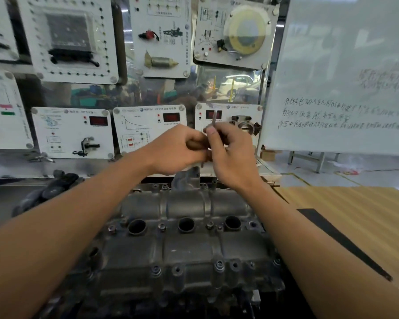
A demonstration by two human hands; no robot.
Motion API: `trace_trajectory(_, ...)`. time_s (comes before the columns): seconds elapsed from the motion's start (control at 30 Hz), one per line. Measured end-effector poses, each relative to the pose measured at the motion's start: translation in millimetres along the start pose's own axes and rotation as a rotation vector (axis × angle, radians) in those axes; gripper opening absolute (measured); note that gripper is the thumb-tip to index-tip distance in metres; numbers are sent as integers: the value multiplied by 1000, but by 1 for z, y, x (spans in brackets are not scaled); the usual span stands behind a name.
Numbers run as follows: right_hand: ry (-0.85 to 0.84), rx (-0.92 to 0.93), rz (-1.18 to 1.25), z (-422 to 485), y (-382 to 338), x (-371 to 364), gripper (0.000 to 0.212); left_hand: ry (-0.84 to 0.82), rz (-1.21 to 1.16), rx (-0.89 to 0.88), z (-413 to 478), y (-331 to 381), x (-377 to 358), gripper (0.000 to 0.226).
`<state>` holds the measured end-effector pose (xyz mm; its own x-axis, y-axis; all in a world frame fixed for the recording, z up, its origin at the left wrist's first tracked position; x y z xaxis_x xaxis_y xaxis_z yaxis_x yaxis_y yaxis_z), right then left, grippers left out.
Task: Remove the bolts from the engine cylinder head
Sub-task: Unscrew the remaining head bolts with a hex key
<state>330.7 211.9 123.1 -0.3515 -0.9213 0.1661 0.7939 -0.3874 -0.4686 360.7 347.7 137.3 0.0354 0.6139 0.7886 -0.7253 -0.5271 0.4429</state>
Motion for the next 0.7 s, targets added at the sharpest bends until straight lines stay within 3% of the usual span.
trace_trajectory(0.2,-319,-86,13,-9,19,-2,24,16,20,72,-3,-33,-26,16)
trace_trajectory(0.7,-250,-169,73,-18,22,5,22,10,3,25,-2,-28,-33,14)
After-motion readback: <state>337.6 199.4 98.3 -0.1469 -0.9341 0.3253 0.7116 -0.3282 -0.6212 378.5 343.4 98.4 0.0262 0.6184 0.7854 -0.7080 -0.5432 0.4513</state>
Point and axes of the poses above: each hand's wrist, its own z-axis towards the middle knuckle, its own x-axis out of the back of the hand, y = z × x, the point moved 3 cm from there along z, towards the middle knuckle, and after that the axes turned 12 degrees about z, right-handed, at the moved point
